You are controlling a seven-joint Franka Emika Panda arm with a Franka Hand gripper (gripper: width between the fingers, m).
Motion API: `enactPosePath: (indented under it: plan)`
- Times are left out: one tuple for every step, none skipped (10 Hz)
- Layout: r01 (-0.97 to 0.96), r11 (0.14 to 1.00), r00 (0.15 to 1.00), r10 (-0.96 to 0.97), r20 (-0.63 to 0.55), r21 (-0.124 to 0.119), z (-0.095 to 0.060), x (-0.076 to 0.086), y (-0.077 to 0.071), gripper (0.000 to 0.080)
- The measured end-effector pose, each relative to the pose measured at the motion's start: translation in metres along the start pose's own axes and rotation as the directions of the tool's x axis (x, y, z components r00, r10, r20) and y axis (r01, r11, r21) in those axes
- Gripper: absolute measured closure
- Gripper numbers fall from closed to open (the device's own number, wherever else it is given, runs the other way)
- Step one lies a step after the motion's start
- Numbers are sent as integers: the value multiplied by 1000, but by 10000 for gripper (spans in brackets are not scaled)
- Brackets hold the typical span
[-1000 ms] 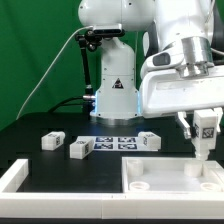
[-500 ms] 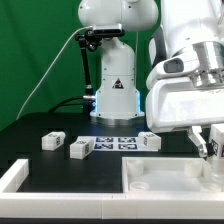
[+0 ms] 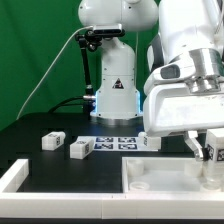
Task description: Assemble one leg
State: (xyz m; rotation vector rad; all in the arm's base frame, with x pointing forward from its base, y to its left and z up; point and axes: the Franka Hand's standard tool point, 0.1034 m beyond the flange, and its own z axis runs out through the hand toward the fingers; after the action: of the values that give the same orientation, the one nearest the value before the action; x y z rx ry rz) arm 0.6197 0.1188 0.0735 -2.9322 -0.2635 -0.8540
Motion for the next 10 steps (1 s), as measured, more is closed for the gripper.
enactPosePath:
  plan:
    - [2,1000,1000,-2,-6,-2,3,-3,0,509]
    - [8,1000,1000,-8,-6,-5,4,-5,3,509]
    - [8,1000,1000,-8,-3,-6,6,-7,5,509]
    - [10,1000,1000,-10,-13,-7,7,-9,3,509]
    - [11,1000,1000,-11,-15,-7,11,-14,2,509]
    - [12,1000,1000,-12,-29,-8,12,-14,1,509]
    - [12,1000,999,-12,-39,-9,11,-14,1,509]
    - [12,1000,999,-13,-42,-10,11,-14,1,509]
    - [12,1000,999,-12,-35,-9,11,-14,1,509]
    - [11,1000,1000,-12,-19,-6,12,-13,1,506]
